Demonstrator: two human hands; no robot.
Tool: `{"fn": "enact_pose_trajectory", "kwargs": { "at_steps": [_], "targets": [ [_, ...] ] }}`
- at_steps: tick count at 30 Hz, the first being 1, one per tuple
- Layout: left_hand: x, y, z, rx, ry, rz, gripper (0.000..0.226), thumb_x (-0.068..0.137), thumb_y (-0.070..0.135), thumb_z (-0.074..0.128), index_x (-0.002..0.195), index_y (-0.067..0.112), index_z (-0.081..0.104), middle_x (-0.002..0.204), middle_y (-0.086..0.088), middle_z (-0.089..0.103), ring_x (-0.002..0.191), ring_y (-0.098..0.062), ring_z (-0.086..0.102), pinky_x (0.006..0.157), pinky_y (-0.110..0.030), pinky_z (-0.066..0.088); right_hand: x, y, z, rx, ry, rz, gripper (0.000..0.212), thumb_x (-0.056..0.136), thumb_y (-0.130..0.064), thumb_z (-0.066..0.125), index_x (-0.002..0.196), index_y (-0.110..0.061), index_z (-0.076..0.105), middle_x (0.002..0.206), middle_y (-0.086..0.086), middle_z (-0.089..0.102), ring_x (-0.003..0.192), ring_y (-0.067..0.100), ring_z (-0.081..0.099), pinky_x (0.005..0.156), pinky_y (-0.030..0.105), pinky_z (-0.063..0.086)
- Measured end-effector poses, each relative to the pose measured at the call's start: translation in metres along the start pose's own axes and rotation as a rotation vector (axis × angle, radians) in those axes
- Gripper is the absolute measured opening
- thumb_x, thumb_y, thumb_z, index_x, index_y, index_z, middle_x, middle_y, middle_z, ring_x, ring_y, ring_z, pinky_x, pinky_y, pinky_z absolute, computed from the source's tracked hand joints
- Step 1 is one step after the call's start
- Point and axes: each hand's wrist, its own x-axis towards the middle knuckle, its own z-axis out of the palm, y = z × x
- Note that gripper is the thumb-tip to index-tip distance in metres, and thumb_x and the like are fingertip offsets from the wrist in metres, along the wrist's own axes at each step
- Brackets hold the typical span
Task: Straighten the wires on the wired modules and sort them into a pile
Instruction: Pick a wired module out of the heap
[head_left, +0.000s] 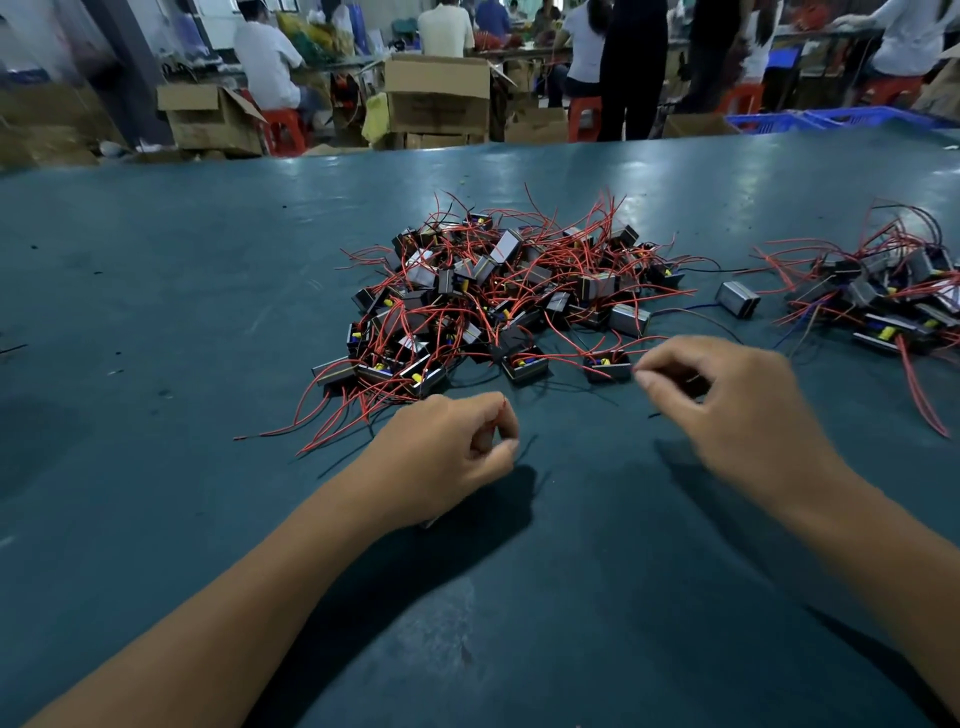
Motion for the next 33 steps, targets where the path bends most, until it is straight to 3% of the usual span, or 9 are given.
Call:
{"fn": "enact_pose_trajectory", "kwargs": {
  "at_steps": [4, 8, 12, 15, 18, 22, 25, 27, 33],
  "targets": [
    [-0.002, 0.001, -0.002, 0.134, -0.093, 0.046, 0.013, 0.091, 0.042, 0.065, 0.093, 0.033, 0.057, 0.056, 0.015, 0.049, 0.057, 0.001, 0.046, 0.057, -0.027, 0.03, 0.009, 0.013, -0.013, -0.132, 0.041, 0.103, 0.007, 0.088, -0.013, 0.069, 0.085, -0.019, 0.071, 0.075, -0.006, 0.069, 0.07, 0.012, 0.063, 0.067, 0.025, 0.045],
    [-0.005, -0.001, -0.007, 0.107, -0.144, 0.113, 0.02, 0.088, 0.047, 0.067, 0.098, 0.031, 0.059, 0.067, 0.031, 0.052, 0.057, 0.001, 0.047, 0.054, -0.022, 0.027, 0.022, 0.013, -0.013, -0.341, -0.175, 0.209, 0.004, 0.09, -0.021, 0.066, 0.093, -0.019, 0.069, 0.093, 0.003, 0.07, 0.089, 0.027, 0.063, 0.084, 0.04, 0.051],
    [-0.005, -0.001, -0.01, 0.111, -0.175, 0.16, 0.027, 0.084, 0.051, 0.069, 0.101, 0.033, 0.06, 0.057, 0.014, 0.045, 0.055, 0.001, 0.045, 0.055, -0.026, 0.027, 0.043, -0.022, 0.002, -0.239, -0.179, -0.031, 0.011, 0.092, -0.021, 0.062, 0.101, -0.017, 0.069, 0.096, 0.004, 0.069, 0.088, 0.025, 0.063, 0.083, 0.041, 0.051],
    [-0.005, 0.001, -0.01, 0.087, -0.204, 0.192, 0.029, 0.084, 0.05, 0.07, 0.102, 0.031, 0.06, 0.058, 0.014, 0.043, 0.054, 0.001, 0.044, 0.054, -0.024, 0.029, 0.069, -0.063, 0.036, -0.109, -0.475, -0.237, 0.012, 0.096, -0.024, 0.061, 0.105, -0.022, 0.069, 0.089, -0.008, 0.068, 0.078, 0.01, 0.061, 0.076, 0.027, 0.047],
    [-0.007, 0.0, -0.01, 0.101, -0.179, 0.222, 0.027, 0.084, 0.049, 0.071, 0.099, 0.029, 0.063, 0.058, 0.014, 0.043, 0.054, -0.002, 0.045, 0.053, -0.017, 0.027, 0.096, -0.087, 0.085, -0.209, -0.669, -0.294, 0.025, 0.099, -0.026, 0.058, 0.123, -0.02, 0.061, 0.104, 0.0, 0.068, 0.087, 0.015, 0.061, 0.08, 0.033, 0.051],
    [-0.006, -0.002, -0.01, 0.114, -0.152, 0.22, 0.025, 0.085, 0.046, 0.072, 0.098, 0.026, 0.066, 0.059, 0.012, 0.046, 0.055, -0.006, 0.045, 0.054, -0.017, 0.028, 0.111, -0.097, 0.129, -0.557, -0.612, -0.349, 0.037, 0.096, -0.015, 0.055, 0.132, -0.019, 0.053, 0.114, 0.009, 0.063, 0.086, 0.027, 0.058, 0.056, 0.033, 0.04],
    [-0.004, -0.003, -0.01, 0.123, -0.162, 0.213, 0.025, 0.087, 0.048, 0.069, 0.097, 0.026, 0.065, 0.06, 0.011, 0.049, 0.056, -0.008, 0.046, 0.055, -0.024, 0.034, 0.109, -0.101, 0.136, -0.675, -0.523, -0.452, 0.028, 0.097, -0.009, 0.049, 0.122, -0.015, 0.057, 0.085, 0.004, 0.058, 0.061, 0.023, 0.043, 0.044, 0.028, 0.024],
    [-0.003, -0.003, -0.01, 0.122, -0.171, 0.215, 0.025, 0.088, 0.048, 0.067, 0.097, 0.025, 0.065, 0.061, 0.012, 0.049, 0.057, -0.008, 0.046, 0.056, -0.03, 0.039, 0.106, -0.098, 0.135, -0.678, -0.482, -0.535, 0.023, 0.099, -0.013, 0.047, 0.12, -0.015, 0.057, 0.068, -0.001, 0.043, 0.053, 0.021, 0.036, 0.043, 0.027, 0.022],
    [-0.003, -0.003, -0.009, 0.134, -0.147, 0.217, 0.022, 0.088, 0.046, 0.067, 0.092, 0.026, 0.064, 0.055, 0.014, 0.043, 0.052, 0.002, 0.042, 0.057, -0.029, 0.031, 0.109, -0.089, 0.107, -0.364, -0.324, -0.459, 0.033, 0.09, -0.045, 0.061, 0.109, -0.018, 0.057, 0.095, -0.002, 0.051, 0.082, 0.018, 0.053, 0.065, 0.03, 0.042]
  ]
}}
